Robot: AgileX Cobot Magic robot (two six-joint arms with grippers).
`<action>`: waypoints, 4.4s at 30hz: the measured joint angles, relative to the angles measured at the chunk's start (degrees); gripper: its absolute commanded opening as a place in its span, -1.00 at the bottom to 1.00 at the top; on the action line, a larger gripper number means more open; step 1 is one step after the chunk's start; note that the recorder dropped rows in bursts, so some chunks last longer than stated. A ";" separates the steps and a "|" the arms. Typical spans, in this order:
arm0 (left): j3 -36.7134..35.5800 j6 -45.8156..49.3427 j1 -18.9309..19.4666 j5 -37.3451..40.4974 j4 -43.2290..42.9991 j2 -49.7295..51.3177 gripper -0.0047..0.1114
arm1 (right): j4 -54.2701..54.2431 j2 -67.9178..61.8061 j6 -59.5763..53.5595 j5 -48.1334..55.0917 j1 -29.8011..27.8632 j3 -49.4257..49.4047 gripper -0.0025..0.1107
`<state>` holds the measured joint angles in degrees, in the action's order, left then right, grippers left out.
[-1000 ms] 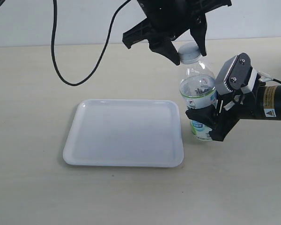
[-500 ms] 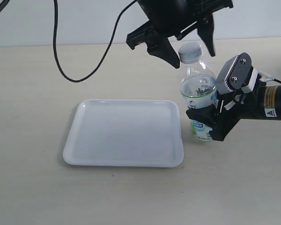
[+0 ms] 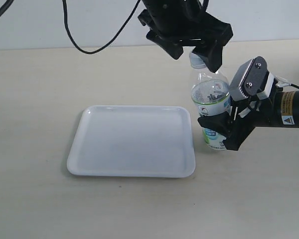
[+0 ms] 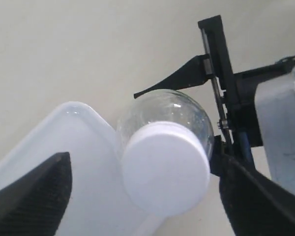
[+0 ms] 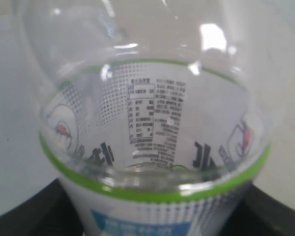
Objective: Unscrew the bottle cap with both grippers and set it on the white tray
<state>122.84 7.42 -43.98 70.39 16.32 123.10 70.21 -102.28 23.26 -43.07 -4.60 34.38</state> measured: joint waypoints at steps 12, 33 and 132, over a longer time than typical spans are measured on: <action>0.00 10.13 0.00 -0.39 1.03 -1.98 0.36 | 0.00 0.00 1.53 0.00 0.00 0.00 -0.96; 0.00 10.13 0.00 -0.26 3.49 -0.16 0.36 | 0.00 0.00 1.76 0.00 0.00 0.00 -0.96; -0.09 22.90 0.41 -0.22 2.64 -2.65 0.70 | 1.91 0.67 3.41 0.87 0.00 0.00 -0.96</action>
<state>122.74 30.32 -43.57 70.16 18.96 120.46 72.12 -101.61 26.67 -42.20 -4.60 34.38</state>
